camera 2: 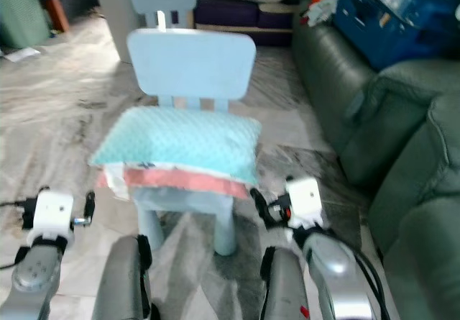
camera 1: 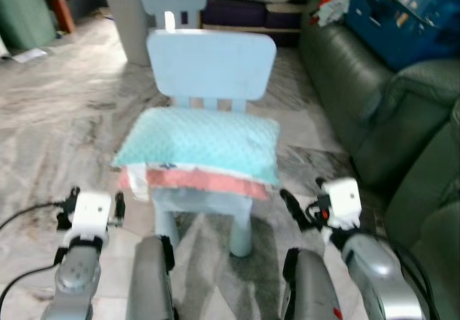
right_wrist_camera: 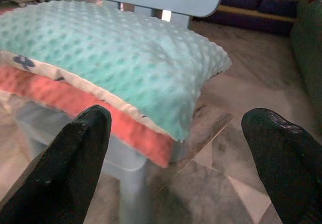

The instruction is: Move the pillow to the sofa

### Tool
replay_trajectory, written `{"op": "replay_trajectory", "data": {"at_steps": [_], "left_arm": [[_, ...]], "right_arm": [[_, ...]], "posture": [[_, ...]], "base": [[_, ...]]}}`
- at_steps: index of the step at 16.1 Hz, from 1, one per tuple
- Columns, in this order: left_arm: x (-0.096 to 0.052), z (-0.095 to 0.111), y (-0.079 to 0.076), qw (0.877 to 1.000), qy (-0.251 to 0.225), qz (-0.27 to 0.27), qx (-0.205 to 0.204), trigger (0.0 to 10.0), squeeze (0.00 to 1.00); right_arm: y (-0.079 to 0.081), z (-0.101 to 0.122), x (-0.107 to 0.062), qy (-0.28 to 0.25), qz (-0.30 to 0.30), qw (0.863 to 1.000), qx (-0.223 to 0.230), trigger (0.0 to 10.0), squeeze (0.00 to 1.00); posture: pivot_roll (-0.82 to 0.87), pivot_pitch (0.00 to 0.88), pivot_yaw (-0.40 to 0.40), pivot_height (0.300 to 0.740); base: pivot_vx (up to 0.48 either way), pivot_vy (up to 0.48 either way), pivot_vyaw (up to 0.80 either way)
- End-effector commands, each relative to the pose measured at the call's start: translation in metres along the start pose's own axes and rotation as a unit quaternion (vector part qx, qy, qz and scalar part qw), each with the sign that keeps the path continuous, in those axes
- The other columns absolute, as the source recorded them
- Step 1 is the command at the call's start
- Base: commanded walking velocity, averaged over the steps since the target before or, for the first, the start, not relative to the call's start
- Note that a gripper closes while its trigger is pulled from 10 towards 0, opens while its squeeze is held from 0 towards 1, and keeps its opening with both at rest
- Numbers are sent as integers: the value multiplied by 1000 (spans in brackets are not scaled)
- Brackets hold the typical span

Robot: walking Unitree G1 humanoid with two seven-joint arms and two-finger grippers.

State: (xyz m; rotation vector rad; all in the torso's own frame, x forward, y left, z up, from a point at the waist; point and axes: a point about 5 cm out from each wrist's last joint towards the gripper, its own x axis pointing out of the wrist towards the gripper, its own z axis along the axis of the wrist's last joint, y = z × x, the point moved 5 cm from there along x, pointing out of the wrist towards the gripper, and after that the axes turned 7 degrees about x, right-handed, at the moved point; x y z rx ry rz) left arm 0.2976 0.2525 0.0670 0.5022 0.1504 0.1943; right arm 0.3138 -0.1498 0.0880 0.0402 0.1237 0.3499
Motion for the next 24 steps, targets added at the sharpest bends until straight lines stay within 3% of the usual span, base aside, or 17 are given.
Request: {"op": "replay_trajectory", "data": {"at_steps": [1, 2, 3, 5, 6, 8, 10, 13, 15, 16, 19, 24], "left_arm": [[5, 0, 10, 1000, 4, 20, -3, 10000, 0], [11, 5, 17, 999, -2, 32, -6, 10000, 0], [26, 15, 35, 998, -9, 68, -17, 10000, 0], [35, 28, 51, 995, -26, 89, -28, 10000, 0], [36, 30, 53, 995, -28, 91, -28, 10000, 0], [48, 44, 73, 993, -52, 107, -23, 10000, 0], [58, 50, 80, 992, -54, 109, -28, 10000, 0], [85, 66, 91, 990, -40, 99, -96, 10000, 0], [96, 77, 94, 988, -43, 86, -121, 10000, 0], [105, 92, 102, 985, -56, 89, -138, 10000, 0], [112, 103, 126, 973, -55, 121, -190, 10000, 0], [115, 110, 166, 958, -51, 165, -230, 10000, 0]], "right_arm": [[-2, 5, 4, -6, 3, 1000, -7, 10000, 0], [-4, 9, 8, -9, 2, 1000, -12, 10000, 0], [-6, 20, 17, -24, 6, 999, -20, 10000, 0], [-9, 35, 25, -42, 5, 999, -10, 10000, 0], [-9, 37, 27, -44, 3, 999, -10, 10000, 0], [-11, 60, 42, -66, -6, 998, 12, 10000, 0], [-8, 69, 51, -72, -6, 997, 17, 10000, 0], [1, 93, 72, -99, 20, 991, 85, 10000, 0], [6, 104, 83, -106, 28, 989, 99, 10000, 0], [10, 119, 94, -121, 36, 987, 102, 10000, 0], [15, 137, 105, -130, 54, 983, 117, 10000, 0], [8, 166, 119, -174, 33, 971, 160, 10000, 0]], "posture": [[-93, 45, -25, 401], [-86, 48, -26, 401], [-78, 47, -26, 401], [-71, 49, -25, 401], [-71, 49, -25, 401], [-64, 62, -18, 401], [-61, 76, -11, 401], [-53, 121, -2, 401], [-56, 154, 4, 401], [-47, 191, -1, 401], [-51, 234, -6, 401], [-58, 289, -8, 401]], "base": [[0, 0, 0], [0, 0, 0], [0, 0, 0], [0, 0, 0], [0, 0, 0], [0, 0, 0], [0, 0, 0], [0, 0, 0], [0, 0, 0], [0, 0, 0], [0, 0, 0], [0, 0, 0]]}}
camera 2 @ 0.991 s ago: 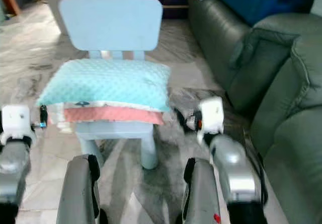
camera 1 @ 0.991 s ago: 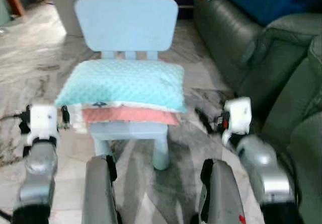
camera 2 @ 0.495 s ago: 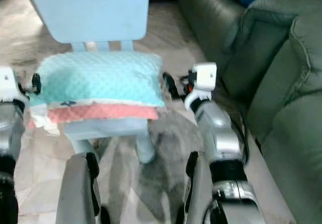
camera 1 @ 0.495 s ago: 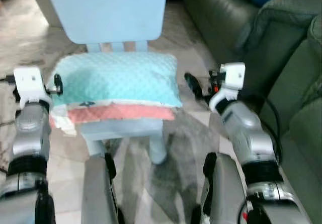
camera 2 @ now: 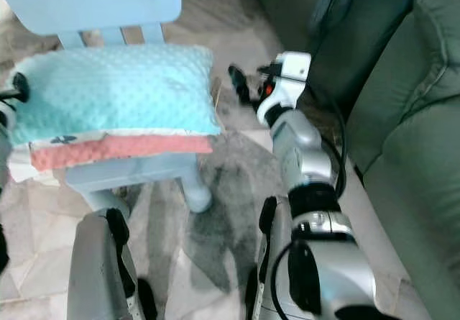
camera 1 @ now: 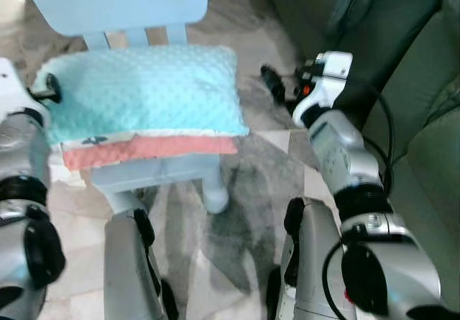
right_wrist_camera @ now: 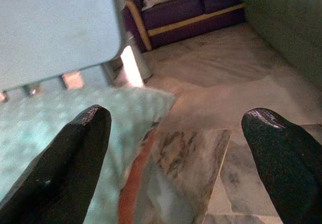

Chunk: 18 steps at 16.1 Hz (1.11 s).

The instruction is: Move the pillow to the sofa

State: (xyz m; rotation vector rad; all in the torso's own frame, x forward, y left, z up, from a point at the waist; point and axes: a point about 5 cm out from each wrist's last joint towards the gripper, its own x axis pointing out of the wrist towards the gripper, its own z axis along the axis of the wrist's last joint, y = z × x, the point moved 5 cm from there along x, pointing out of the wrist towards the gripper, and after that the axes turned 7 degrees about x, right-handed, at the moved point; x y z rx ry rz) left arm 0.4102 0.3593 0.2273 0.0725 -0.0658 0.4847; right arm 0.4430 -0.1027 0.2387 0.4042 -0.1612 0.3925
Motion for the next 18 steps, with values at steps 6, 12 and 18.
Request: {"op": "replay_trajectory", "data": {"at_steps": [6, 12, 18], "left_arm": [[2, -10, 23, 993, 48, 15, -107, 10000, 0], [0, -21, 5, 984, 79, -42, -156, 10000, 0], [-1, -8, -21, 978, 63, -144, -135, 10000, 0]], "right_arm": [[39, -17, 18, 45, 97, 992, 63, 10000, 0], [74, -6, 34, 49, 158, 986, 28, 10000, 0], [89, -26, 36, 66, 150, 985, -51, 10000, 0]], "posture": [[-45, 316, -23, 401], [-15, 330, -39, 401], [-1, 335, -38, 401]], "base": [[0, 0, 0], [0, 0, 0], [0, 0, 0]]}}
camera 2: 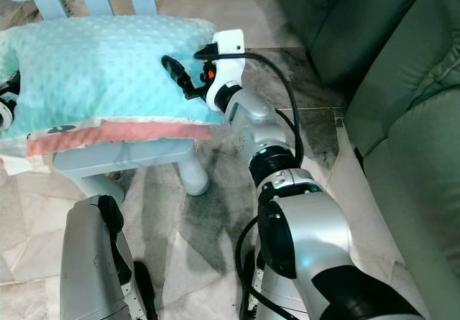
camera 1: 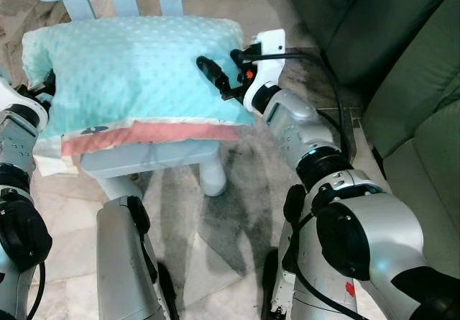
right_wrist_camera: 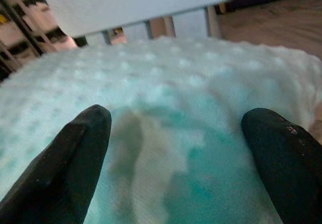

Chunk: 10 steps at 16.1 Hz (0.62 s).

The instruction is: Move the pillow to the sofa

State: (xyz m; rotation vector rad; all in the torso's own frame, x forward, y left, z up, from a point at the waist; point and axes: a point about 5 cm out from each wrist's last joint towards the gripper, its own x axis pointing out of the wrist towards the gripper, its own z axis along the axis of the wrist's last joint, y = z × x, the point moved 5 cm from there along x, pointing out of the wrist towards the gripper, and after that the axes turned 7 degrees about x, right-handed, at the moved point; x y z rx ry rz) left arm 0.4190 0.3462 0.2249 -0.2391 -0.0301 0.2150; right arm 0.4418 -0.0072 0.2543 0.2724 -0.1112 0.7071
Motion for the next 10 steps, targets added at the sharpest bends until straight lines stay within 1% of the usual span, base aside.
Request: {"op": "replay_trajectory", "data": {"at_steps": [1, 2, 3, 4, 5, 6, 8, 9, 10], "left_arm": [[-1, -9, -4, 999, 21, -23, 21, 10000, 0], [-2, -11, -6, 998, 25, -37, 33, 10000, 0], [-3, -12, -8, 997, 30, -63, 44, 10000, 0], [-5, -12, -9, 995, 32, -76, 54, 10000, 0], [-8, -11, -5, 992, 42, -95, 79, 10000, 0], [-10, -12, 2, 991, 49, -90, 84, 10000, 0], [-12, -13, 2, 990, 57, -98, 87, 10000, 0], [-13, -15, -2, 987, 63, -123, 81, 10000, 0], [-14, -16, -5, 986, 63, -137, 71, 10000, 0]], "right_arm": [[-1, -2, 2, 6, -15, 999, -28, 10000, 0], [-5, -3, 1, 10, -34, 999, -37, 10000, 0], [-10, -7, 0, 17, -56, 998, -31, 10000, 0], [-11, -7, 0, 18, -60, 998, -29, 10000, 0], [-14, -6, 0, 17, -73, 997, -36, 10000, 0], [-14, -5, 0, 15, -75, 997, -33, 10000, 0], [-19, -3, -1, 11, -92, 995, -43, 10000, 0], [-23, -9, -3, 20, -111, 994, -11, 10000, 0], [-19, -17, -2, 36, -99, 994, 24, 10000, 0]], "posture": [[8, 335, -37, 401], [11, 332, -38, 401], [9, 330, -37, 401], [5, 329, -37, 401], [1, 325, -34, 401], [5, 323, -32, 401], [8, 324, -32, 401], [9, 324, -33, 401], [9, 327, -34, 401]], "base": [[0, 0, 0], [0, 0, 0], [0, 0, 0], [0, 0, 0], [0, 0, 0], [0, 0, 0], [0, 0, 0], [0, 0, 0], [0, 0, 0]]}}
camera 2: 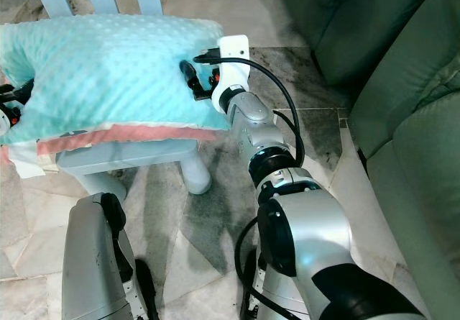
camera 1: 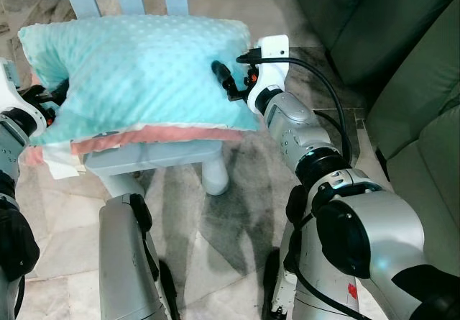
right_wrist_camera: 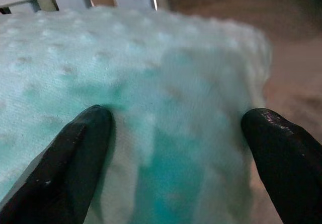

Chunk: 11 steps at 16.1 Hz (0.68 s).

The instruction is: Move the pillow to the sofa

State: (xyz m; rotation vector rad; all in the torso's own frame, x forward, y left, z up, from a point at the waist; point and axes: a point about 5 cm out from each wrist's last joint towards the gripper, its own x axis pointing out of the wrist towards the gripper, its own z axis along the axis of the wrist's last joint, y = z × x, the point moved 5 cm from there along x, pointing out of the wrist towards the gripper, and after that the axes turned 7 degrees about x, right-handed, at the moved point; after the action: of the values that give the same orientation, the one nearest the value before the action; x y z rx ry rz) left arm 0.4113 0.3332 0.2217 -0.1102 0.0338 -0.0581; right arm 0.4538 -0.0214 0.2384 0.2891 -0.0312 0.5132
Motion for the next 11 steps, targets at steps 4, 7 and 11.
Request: {"op": "replay_trajectory", "data": {"at_steps": [4, 7, 11], "left_arm": [[-6, -23, -19, 994, 42, -93, -50, 4039, 0], [-8, -27, -29, 987, 55, -136, -63, 0, 0], [-9, -26, -31, 986, 53, -139, -71, 0, 0]], "right_arm": [[31, -22, 2, 53, 78, 986, 137, 2353, 0], [37, -26, 2, 62, 90, 982, 151, 0, 0], [41, -23, 1, 62, 113, 978, 166, 0, 0]], "posture": [[9, 333, -34, 401], [8, 337, -34, 401], [5, 340, -34, 401]], "base": [[0, 0, 0], [0, 0, 0], [0, 0, 0]]}}
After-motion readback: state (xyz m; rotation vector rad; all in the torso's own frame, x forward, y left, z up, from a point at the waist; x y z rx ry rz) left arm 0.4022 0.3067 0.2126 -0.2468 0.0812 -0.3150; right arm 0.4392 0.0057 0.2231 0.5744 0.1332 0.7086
